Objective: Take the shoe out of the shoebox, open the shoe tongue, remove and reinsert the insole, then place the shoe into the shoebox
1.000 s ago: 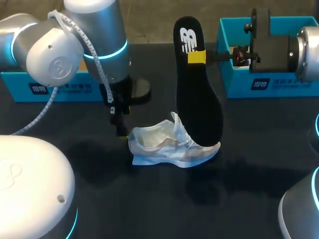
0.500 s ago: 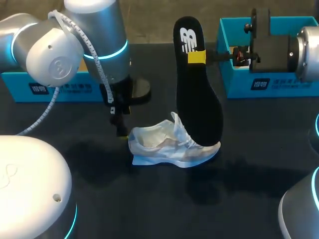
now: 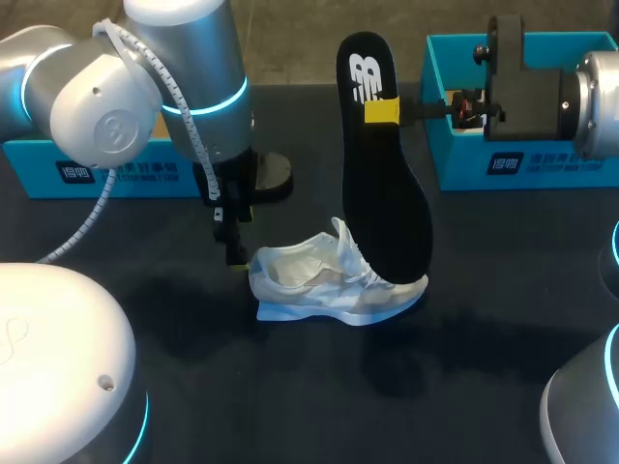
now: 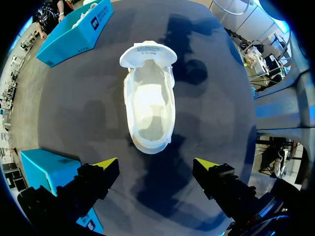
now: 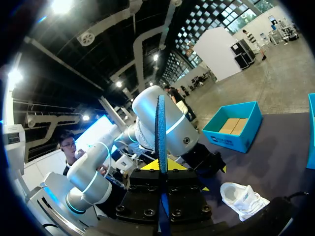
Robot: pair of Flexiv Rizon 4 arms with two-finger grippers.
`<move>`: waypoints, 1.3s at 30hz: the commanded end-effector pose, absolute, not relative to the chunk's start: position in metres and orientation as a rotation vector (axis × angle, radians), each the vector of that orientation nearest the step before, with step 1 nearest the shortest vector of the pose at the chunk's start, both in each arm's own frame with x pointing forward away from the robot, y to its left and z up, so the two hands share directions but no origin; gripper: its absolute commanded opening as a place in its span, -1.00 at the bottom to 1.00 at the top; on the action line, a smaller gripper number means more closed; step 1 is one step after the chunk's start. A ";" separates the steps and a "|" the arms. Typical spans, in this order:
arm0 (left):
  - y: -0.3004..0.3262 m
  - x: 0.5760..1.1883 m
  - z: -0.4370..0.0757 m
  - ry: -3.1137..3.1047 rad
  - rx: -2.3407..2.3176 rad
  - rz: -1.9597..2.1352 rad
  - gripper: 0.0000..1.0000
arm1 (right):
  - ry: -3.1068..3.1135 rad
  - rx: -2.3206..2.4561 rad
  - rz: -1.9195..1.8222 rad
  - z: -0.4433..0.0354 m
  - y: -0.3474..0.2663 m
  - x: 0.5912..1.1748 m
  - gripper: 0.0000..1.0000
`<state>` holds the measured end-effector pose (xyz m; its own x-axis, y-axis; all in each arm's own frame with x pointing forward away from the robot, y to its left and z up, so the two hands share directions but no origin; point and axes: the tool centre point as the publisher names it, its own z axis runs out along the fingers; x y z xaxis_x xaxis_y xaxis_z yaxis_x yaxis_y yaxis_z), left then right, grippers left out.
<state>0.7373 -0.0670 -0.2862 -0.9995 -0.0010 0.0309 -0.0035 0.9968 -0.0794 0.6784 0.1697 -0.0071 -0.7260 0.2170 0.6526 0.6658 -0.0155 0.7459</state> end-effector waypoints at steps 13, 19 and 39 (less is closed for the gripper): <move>-0.080 0.749 -0.289 -3.144 -0.025 0.118 1.00 | -1.921 -0.924 -1.796 -0.008 0.172 0.678 -1.00; -0.103 0.755 -0.298 -3.154 -0.093 0.111 1.00 | -1.921 -0.924 -1.796 -0.008 0.172 0.678 -1.00; -0.138 0.787 -0.329 -3.128 -0.149 0.116 1.00 | -1.921 -0.924 -1.796 -0.008 0.172 0.678 -1.00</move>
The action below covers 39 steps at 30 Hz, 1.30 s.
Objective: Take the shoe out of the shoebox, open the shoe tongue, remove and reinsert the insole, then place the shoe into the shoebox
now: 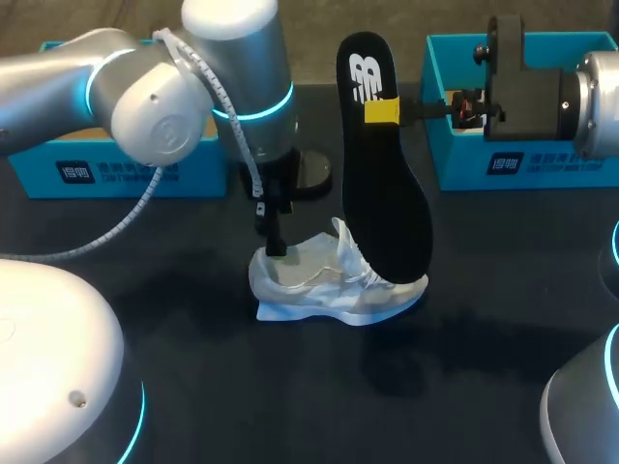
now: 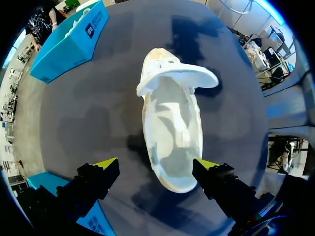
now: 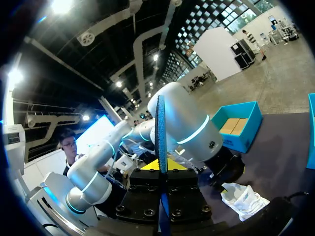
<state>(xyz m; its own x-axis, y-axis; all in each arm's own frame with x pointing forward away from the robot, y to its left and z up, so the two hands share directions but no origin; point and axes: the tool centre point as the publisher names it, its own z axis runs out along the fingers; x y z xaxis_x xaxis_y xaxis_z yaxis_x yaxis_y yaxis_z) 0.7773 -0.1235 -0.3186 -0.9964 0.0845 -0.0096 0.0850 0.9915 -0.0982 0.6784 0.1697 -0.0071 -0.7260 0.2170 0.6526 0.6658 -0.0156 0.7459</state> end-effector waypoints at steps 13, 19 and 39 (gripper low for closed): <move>-0.171 0.799 -0.342 3.154 0.182 -0.147 1.00 | -1.921 -0.924 -1.796 -0.008 0.172 0.678 -1.00; -0.185 0.799 -0.351 3.165 0.217 -0.151 0.94 | -1.921 -0.924 -1.796 -0.008 0.172 0.678 -1.00; -0.198 0.796 -0.386 3.216 0.236 -0.108 0.31 | -1.921 -0.924 -1.796 -0.008 0.172 0.678 -1.00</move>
